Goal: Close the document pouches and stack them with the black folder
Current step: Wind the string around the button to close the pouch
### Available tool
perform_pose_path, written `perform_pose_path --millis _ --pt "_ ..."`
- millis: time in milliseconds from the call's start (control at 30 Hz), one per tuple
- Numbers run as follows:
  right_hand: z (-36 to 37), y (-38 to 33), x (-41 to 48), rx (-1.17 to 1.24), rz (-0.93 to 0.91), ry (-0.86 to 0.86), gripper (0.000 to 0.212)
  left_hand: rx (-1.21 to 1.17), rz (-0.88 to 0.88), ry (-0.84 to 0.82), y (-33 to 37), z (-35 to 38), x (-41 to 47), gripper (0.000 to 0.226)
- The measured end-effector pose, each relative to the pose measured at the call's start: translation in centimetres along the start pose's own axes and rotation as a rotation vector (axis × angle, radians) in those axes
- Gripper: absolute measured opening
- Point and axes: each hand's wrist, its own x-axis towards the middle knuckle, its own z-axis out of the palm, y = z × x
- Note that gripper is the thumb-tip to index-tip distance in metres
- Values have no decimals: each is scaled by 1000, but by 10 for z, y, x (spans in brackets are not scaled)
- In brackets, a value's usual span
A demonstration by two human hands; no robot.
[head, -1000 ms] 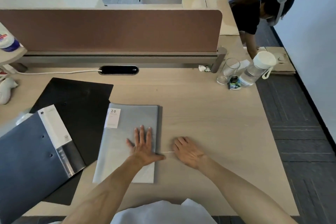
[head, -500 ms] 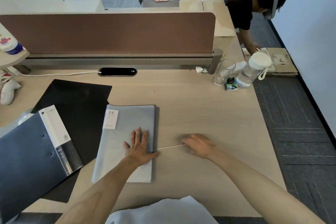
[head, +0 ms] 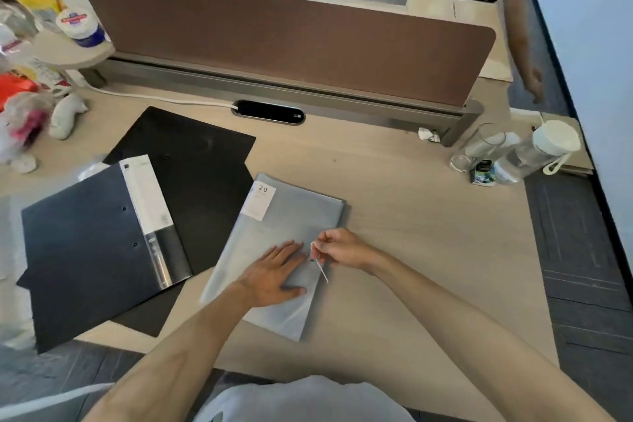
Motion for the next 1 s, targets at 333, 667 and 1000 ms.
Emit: perform_pose_path --millis 333,667,1000 --pt "25 -14 62 -263 193 73 15 230 231 122 -22 12 -12 62" --pt "39 -16 73 -359 213 75 14 261 217 181 -25 18 -9 74" --pt "28 -5 65 -210 204 184 12 329 228 109 -24 17 -11 70"
